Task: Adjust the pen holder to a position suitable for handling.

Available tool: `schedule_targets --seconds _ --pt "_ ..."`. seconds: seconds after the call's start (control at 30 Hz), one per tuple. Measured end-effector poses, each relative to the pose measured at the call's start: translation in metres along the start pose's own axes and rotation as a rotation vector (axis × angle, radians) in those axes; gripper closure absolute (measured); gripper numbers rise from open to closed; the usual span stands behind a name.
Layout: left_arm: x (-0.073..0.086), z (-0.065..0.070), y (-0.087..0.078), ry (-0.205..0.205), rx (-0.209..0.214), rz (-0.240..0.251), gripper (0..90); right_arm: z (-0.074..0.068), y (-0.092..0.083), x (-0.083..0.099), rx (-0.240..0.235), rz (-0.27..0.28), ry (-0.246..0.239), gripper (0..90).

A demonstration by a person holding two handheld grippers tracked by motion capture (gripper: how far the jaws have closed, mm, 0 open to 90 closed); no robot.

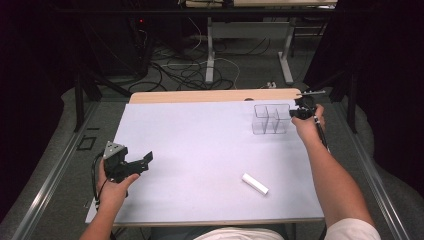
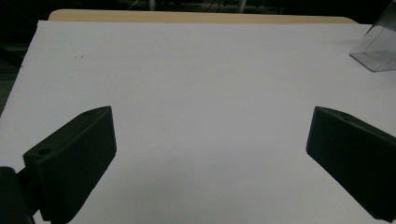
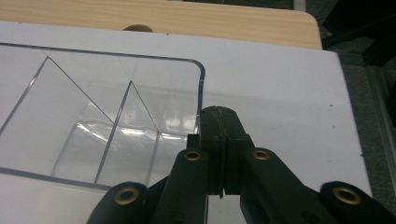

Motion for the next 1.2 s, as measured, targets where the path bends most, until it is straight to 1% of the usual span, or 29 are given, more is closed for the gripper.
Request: schedule_targets --seconds 0.07,0.1,0.13,0.17,0.3,0.43,0.47,0.5,0.6,0.67,0.7,0.73,0.8,0.93,1.1,1.2 --pt "0.000 0.000 0.000 -0.001 0.000 0.001 1.7 -0.002 -0.001 0.001 -0.007 -0.005 0.003 90.0" --pt "0.000 0.000 0.000 0.000 0.000 0.001 1.7 -0.007 -0.001 0.000 -0.007 0.001 -0.010 90.0" --pt "0.000 0.001 0.000 0.001 0.001 0.001 1.7 -0.007 -0.001 0.000 -0.007 0.001 -0.010 90.0" --pt "0.000 0.001 0.000 0.000 0.001 0.000 1.7 -0.012 -0.002 0.001 -0.019 -0.001 -0.006 90.0" --pt "0.000 0.001 0.000 0.001 0.001 -0.001 1.7 -0.026 -0.004 0.001 -0.047 0.003 -0.018 90.0" --pt "-0.002 -0.001 -0.003 0.005 -0.006 0.006 1.7 -0.040 -0.007 0.002 -0.071 0.007 -0.034 90.0" --pt "-0.003 -0.003 -0.005 -0.002 -0.015 0.018 1.7 -0.044 -0.008 0.002 -0.077 0.008 -0.030 90.0" --pt "-0.003 -0.003 -0.005 -0.002 -0.015 0.018 1.7 -0.047 -0.009 0.002 -0.078 0.010 -0.037 90.0" --pt "-0.003 -0.006 -0.007 -0.022 -0.022 0.026 1.8 -0.056 -0.010 0.003 -0.096 0.005 -0.029 90.0" --pt "-0.002 -0.007 -0.006 -0.018 -0.022 0.021 1.8 -0.062 -0.011 0.003 -0.111 -0.007 -0.016 90.0" --pt "-0.002 -0.007 -0.006 -0.018 -0.021 0.020 1.8 -0.062 -0.011 0.003 -0.111 -0.007 -0.016 90.0" --pt "-0.002 -0.006 -0.004 -0.015 -0.019 0.015 1.8 -0.070 -0.013 0.004 -0.123 -0.014 -0.016 90.0" --pt "-0.001 -0.005 -0.003 -0.012 -0.015 0.012 1.8 -0.080 -0.015 0.004 -0.134 -0.016 -0.030 90.0" --pt "-0.001 -0.003 -0.001 -0.007 -0.008 0.007 1.8 -0.102 -0.020 0.005 -0.157 -0.028 -0.038 90.0" --pt "0.000 -0.003 -0.001 -0.007 -0.004 -0.001 1.8 -0.133 -0.026 0.007 -0.202 -0.038 -0.053 90.0" --pt "0.000 -0.003 -0.001 -0.008 -0.003 -0.001 1.8 -0.149 -0.029 0.009 -0.223 -0.035 -0.079 90.0"
Point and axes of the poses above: each handheld gripper's, and its own axes: y roughly forward along the jaws, x roughly out of its underside, z roughly to its right, the point moved 9 cm from there along y, roughly forward along the jaws, and after that the axes turned 13 degrees about x, right-handed, at the moved point
